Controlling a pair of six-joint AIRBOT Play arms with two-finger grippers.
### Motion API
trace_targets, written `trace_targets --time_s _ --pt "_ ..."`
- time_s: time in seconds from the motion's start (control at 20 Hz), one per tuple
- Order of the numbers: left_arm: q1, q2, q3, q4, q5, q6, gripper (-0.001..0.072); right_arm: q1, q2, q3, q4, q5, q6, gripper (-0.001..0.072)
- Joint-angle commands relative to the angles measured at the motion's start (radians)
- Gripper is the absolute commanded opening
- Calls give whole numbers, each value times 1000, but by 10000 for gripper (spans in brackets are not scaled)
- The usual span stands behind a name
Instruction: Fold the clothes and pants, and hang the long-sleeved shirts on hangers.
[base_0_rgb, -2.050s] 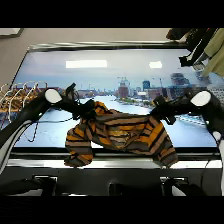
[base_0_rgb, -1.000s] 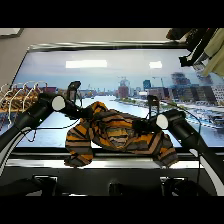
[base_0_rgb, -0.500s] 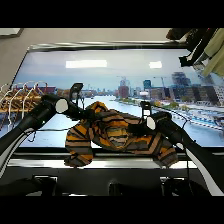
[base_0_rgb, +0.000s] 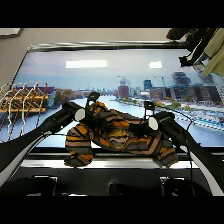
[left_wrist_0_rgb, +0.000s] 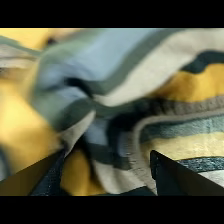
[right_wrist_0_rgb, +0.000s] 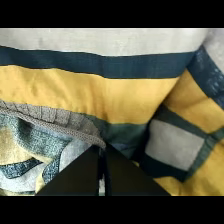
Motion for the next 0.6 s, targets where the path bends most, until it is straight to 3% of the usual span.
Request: trace_targets --time_s 0.0,0.2,0.55 --pt "-44 -22 2 -11 0 -2 596 1 10 1 0 16 31 28" --pt "-48 -14 62 -48 -107 -80 595 1 11 1 -1 20 34 28" --pt "-60 -96 62 -68 -45 -153 581 1 11 1 -1 20 34 28"
